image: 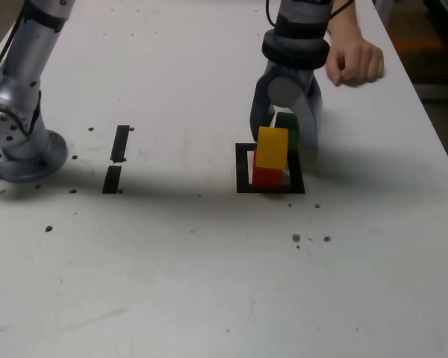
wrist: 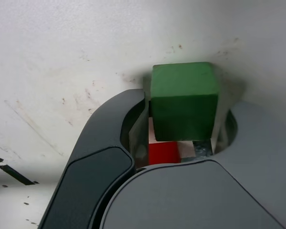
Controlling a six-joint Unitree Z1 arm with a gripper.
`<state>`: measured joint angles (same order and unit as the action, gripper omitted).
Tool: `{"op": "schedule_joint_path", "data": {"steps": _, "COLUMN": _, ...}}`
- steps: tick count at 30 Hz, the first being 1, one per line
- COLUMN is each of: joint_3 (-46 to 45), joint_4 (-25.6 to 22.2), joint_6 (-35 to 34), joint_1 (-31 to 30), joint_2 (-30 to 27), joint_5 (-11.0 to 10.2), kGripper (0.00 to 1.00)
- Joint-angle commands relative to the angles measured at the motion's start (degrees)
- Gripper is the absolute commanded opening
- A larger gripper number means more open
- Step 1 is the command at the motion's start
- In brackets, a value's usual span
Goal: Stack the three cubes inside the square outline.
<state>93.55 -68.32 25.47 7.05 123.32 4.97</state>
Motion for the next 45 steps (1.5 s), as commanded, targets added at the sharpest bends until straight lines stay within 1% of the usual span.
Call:
{"op": "schedule_joint_path", "data": {"steps": 1, "joint_3": 0.14, "joint_4": 0.42, "joint_6": -0.02, "joint_1": 0.07, "joint_2": 0.12, "joint_5": -0.05, "kGripper": 0.11}}
{"op": "schedule_joint_path", "data": {"steps": 4, "joint_3": 0.19, "joint_4": 0.81, "joint_6": 0.01, "joint_1": 0.07, "joint_2": -0.2, "joint_5": -0.47, "kGripper": 0.03}}
{"op": "schedule_joint_path", "data": {"steps": 7, "joint_3": 0.44, "joint_4": 0.83, "joint_6": 0.02, "joint_1": 0.07, "joint_2": -1.15, "joint_5": -1.61, "kGripper": 0.01}}
{"op": "schedule_joint_path", "data": {"steps": 12, "joint_3": 2.03, "joint_4": -0.01, "joint_6": 0.02, "joint_1": 0.19, "joint_2": -4.36, "joint_5": -5.09, "kGripper": 0.01}}
{"op": "schedule_joint_path", "data": {"steps": 17, "joint_3": 5.46, "joint_4": -2.28, "joint_6": 0.02, "joint_1": 0.33, "joint_2": -9.09, "joint_5": -8.9, "kGripper": 0.01}}
{"op": "schedule_joint_path", "data": {"steps": 20, "joint_3": 7.2, "joint_4": -4.57, "joint_6": 0.02, "joint_1": 0.33, "joint_2": -12.11, "joint_5": -9.99, "kGripper": 0.01}}
{"op": "schedule_joint_path", "data": {"steps": 22, "joint_3": 7.56, "joint_4": -6.3, "joint_6": -0.11, "joint_1": 0.1, "joint_2": -14.34, "joint_5": -9.67, "kGripper": 0.01}}
{"op": "schedule_joint_path", "data": {"steps": 25, "joint_3": 6.34, "joint_4": -7.4, "joint_6": -1.2, "joint_1": -0.99, "joint_2": -17.2, "joint_5": -8.32, "kGripper": 0.01}}
{"op": "schedule_joint_path", "data": {"steps": 29, "joint_3": 3.35, "joint_4": -7.11, "joint_6": -4.87, "joint_1": -4.23, "joint_2": -20.62, "joint_5": -6.58, "kGripper": 0.01}}
{"op": "schedule_joint_path", "data": {"steps": 32, "joint_3": 1.57, "joint_4": -6.76, "joint_6": -8.46, "joint_1": -7.39, "joint_2": -22.06, "joint_5": -5.77, "kGripper": 0.01}}
{"op": "schedule_joint_path", "data": {"steps": 39, "joint_3": -1.28, "joint_4": -4.7, "joint_6": -14.71, "joint_1": -13.32, "joint_2": -21.95, "joint_5": -4.01, "kGripper": 0.01}}
{"op": "schedule_joint_path", "data": {"steps": 45, "joint_3": -4.22, "joint_4": -2.01, "joint_6": -15.88, "joint_1": -14.35, "joint_2": -20.66, "joint_5": -2.47, "kGripper": 0.04}}
